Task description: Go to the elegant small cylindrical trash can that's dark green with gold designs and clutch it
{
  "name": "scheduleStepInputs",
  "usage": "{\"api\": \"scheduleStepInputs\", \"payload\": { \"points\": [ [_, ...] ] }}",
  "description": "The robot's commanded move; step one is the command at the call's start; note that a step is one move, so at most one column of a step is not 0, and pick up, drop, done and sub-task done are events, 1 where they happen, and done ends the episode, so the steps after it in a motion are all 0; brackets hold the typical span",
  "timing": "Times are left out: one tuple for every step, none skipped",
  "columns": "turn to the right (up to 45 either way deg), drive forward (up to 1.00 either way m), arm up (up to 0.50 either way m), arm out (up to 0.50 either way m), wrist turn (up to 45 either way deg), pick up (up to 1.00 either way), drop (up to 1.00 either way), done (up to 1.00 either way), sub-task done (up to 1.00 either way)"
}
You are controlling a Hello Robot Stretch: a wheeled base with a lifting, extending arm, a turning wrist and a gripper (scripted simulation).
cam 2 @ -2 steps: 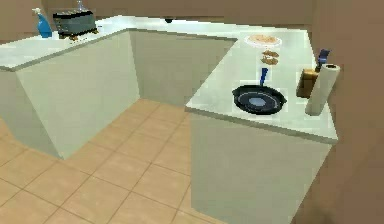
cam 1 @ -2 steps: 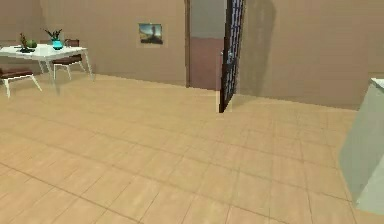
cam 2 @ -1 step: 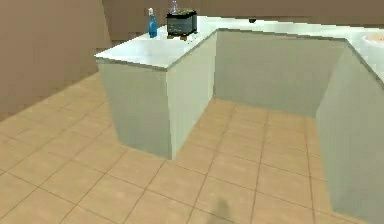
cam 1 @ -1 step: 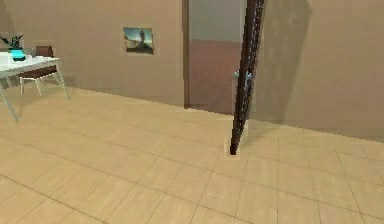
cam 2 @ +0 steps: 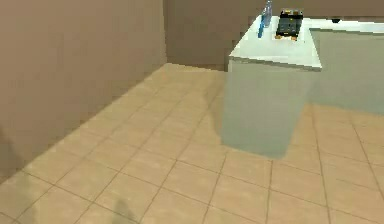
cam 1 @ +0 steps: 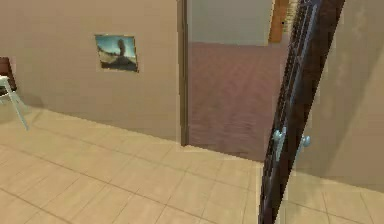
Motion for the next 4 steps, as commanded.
{"api": "scheduleStepInputs", "payload": {
  "points": [
    [0.0, 0.8, 0.0, 0.0, 0.0, 0.0, 0.0, 0.0, 0.0],
    [21.0, 0.0, 0.0, 0.0, 0.0, 0.0, 0.0, 0.0, 0.0],
    [0.0, 1.0, 0.0, 0.0, 0.0, 0.0, 0.0, 0.0, 0.0],
    [12.0, 0.0, 0.0, 0.0, 0.0, 0.0, 0.0, 0.0, 0.0]
  ]
}}
